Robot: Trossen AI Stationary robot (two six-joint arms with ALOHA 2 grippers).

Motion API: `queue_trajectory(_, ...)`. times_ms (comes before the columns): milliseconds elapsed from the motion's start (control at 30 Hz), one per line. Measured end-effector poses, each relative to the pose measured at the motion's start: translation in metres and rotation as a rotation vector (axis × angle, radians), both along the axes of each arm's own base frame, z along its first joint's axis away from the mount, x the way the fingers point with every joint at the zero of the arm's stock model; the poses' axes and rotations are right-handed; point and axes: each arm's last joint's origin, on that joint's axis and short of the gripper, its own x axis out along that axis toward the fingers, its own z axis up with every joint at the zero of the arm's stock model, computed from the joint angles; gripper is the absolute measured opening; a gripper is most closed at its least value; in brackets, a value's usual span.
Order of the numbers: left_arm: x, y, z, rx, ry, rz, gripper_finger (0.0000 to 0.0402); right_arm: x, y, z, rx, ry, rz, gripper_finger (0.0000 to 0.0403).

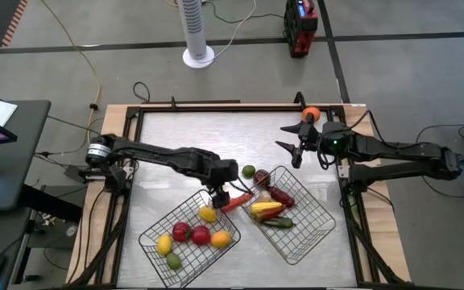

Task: Sort produce into baskets
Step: Put the carrot into the gold basket

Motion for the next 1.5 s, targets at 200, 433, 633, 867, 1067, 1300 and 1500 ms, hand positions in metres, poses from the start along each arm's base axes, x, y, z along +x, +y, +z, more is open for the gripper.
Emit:
queue_trajectory(200,0.018,0.006,-0.035,-0.163,0.061,-0.036,0.034,0.0,0.0,0.0,-0.003,0.004,0.0,0.0268)
queue_trajectory(433,0.027,0.004,-0.055,-0.202,0.076,-0.065,0.034,0.0,0.0,0.0,-0.009,0.008,0.004,0.0268)
queue_trajectory(633,0.035,0.005,-0.063,-0.183,0.039,-0.092,0.034,0.0,0.0,0.0,-0.008,0.007,0.007,0.0268)
queue_trajectory(867,0.038,0.007,-0.073,-0.162,0.054,-0.109,0.034,0.0,0.0,0.0,-0.007,0.006,0.009,0.0268)
queue_trajectory(1067,0.043,0.009,-0.095,-0.153,0.093,-0.129,0.034,0.0,0.0,0.0,-0.007,0.006,0.009,0.0268)
queue_trajectory(1300,0.039,0.024,-0.092,-0.009,0.118,-0.111,0.034,0.0,0.0,0.0,-0.007,0.007,0.009,0.0268)
queue_trajectory(1500,0.037,0.037,-0.093,0.053,0.141,-0.179,0.0333,0.0,0.0,-0.001,-0.006,0.009,0.011,0.0268)
